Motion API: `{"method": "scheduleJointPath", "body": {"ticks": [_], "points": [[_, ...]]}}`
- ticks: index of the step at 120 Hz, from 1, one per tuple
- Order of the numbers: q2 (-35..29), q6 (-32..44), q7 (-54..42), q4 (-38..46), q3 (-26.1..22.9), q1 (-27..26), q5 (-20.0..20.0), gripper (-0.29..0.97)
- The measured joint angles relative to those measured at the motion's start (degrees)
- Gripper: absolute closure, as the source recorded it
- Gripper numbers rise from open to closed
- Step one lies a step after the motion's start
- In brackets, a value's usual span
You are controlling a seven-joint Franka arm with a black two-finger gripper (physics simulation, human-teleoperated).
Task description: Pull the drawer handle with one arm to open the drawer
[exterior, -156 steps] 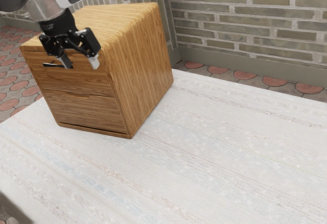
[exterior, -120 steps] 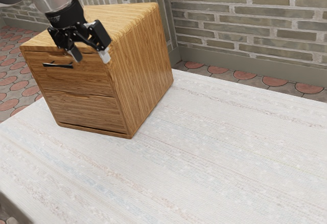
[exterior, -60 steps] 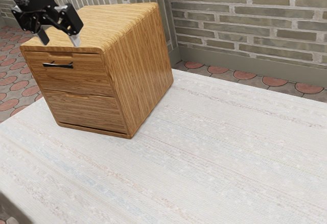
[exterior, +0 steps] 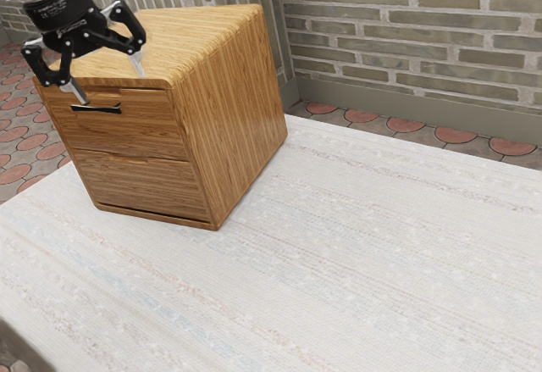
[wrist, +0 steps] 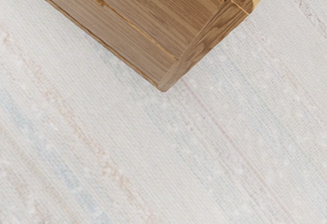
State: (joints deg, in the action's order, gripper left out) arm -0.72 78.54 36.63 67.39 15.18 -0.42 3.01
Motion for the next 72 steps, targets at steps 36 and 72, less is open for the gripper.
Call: {"method": "scheduleJointPath", "body": {"ticks": [36, 72], "points": [[-6.6, 5.2, 16.4, 10.8, 2.4, 5.5, -3.3, 0.03], [-9.5, 14.8, 26.3, 17.4, 5.6, 5.6, -3.9, 0.03]]}}
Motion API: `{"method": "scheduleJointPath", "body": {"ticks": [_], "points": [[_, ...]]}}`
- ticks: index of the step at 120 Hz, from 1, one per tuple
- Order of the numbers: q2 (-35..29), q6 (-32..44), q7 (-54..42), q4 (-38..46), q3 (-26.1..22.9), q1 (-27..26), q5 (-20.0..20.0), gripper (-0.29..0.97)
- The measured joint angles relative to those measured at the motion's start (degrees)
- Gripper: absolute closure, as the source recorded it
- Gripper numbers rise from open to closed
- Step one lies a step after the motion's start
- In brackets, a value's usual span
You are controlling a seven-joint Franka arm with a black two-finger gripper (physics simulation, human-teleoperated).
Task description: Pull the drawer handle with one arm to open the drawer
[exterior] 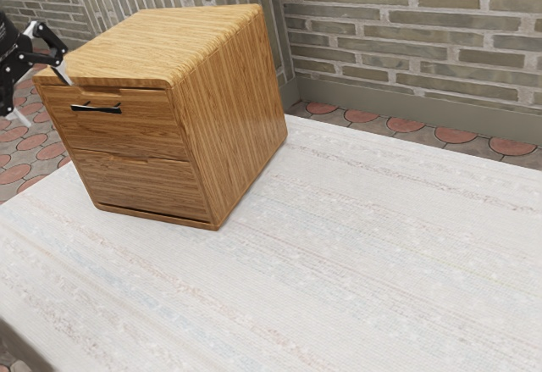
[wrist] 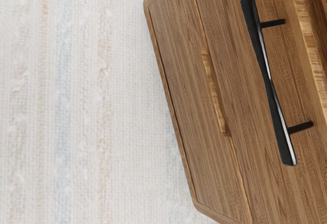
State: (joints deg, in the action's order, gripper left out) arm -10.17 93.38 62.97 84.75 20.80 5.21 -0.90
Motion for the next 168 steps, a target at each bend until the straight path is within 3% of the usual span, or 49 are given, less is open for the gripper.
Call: {"method": "scheduleJointPath", "body": {"ticks": [59, 168], "points": [[-1.8, 12.3, 8.7, 8.4, 1.4, 2.4, -0.1, 0.03], [5.8, 21.5, 14.1, 6.9, 0.4, 6.2, 1.0, 0.03]]}}
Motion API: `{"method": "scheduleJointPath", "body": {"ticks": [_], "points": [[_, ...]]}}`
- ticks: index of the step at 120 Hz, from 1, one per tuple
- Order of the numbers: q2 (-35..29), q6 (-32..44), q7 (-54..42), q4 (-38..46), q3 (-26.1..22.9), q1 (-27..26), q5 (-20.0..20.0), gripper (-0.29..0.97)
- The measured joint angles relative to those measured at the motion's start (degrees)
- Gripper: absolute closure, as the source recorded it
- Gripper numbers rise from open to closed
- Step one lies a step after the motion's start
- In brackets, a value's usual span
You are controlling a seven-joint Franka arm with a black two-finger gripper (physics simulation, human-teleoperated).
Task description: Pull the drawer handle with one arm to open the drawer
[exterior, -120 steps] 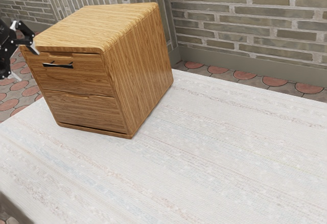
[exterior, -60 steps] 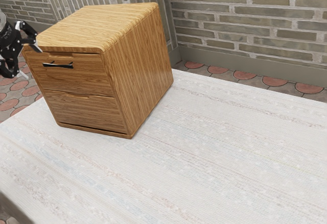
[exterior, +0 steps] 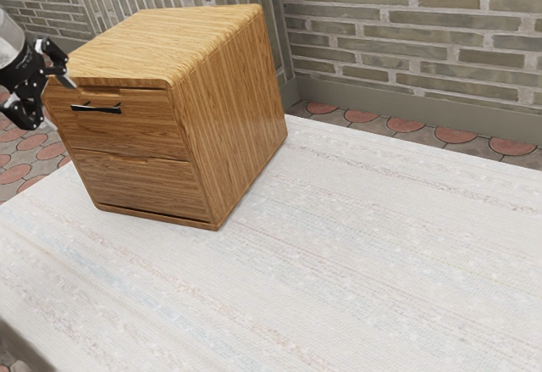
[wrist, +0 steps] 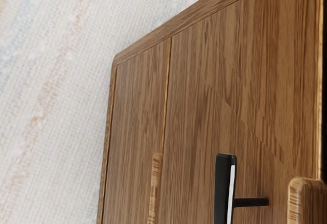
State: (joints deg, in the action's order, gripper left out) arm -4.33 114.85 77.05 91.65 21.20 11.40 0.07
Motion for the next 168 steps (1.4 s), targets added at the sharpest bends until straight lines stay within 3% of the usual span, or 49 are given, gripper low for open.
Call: {"method": "scheduleJointPath", "body": {"ticks": [29, 77, 168], "points": [[0.2, 0.4, 0.5, 0.3, -0.7, -0.5, 0.1, 0.04], [0.6, 0.5, 1.0, 0.5, -0.9, 0.2, 0.3, 0.16], [2.5, 0.6, 1.4, 0.3, -1.6, 0.5, 1.1, 0.19]]}}
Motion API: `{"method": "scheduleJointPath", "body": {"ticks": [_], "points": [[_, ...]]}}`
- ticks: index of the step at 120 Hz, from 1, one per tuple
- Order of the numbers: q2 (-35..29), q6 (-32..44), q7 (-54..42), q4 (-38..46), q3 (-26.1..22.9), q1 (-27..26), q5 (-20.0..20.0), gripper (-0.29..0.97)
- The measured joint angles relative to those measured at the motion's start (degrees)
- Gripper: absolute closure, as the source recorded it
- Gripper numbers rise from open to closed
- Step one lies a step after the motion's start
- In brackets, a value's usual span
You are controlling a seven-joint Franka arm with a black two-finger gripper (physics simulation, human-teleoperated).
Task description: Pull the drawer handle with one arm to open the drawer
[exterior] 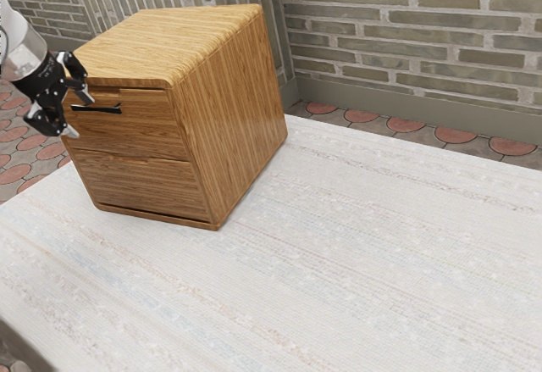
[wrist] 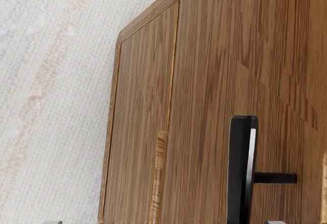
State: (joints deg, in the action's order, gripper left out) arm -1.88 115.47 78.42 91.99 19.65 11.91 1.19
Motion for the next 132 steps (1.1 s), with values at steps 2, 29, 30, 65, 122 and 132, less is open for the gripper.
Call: {"method": "scheduleJointPath", "body": {"ticks": [2, 29, 30, 65, 122, 132], "points": [[0.0, 0.0, 0.0, 0.0, 0.0, 0.0, 0.0, 0.19], [0.2, 0.0, 0.1, 0.1, 0.0, -0.4, 0.1, 0.20], [0.3, 0.0, 0.1, 0.1, 0.0, -0.4, 0.1, 0.20], [0.2, -0.1, 0.1, 0.3, 0.0, -0.2, 0.2, 0.30], [-0.5, -1.4, 0.0, 0.2, 0.0, 0.3, 0.3, 0.70], [-0.7, -2.1, 0.0, 0.2, 0.0, 0.3, 0.2, 0.73]]}}
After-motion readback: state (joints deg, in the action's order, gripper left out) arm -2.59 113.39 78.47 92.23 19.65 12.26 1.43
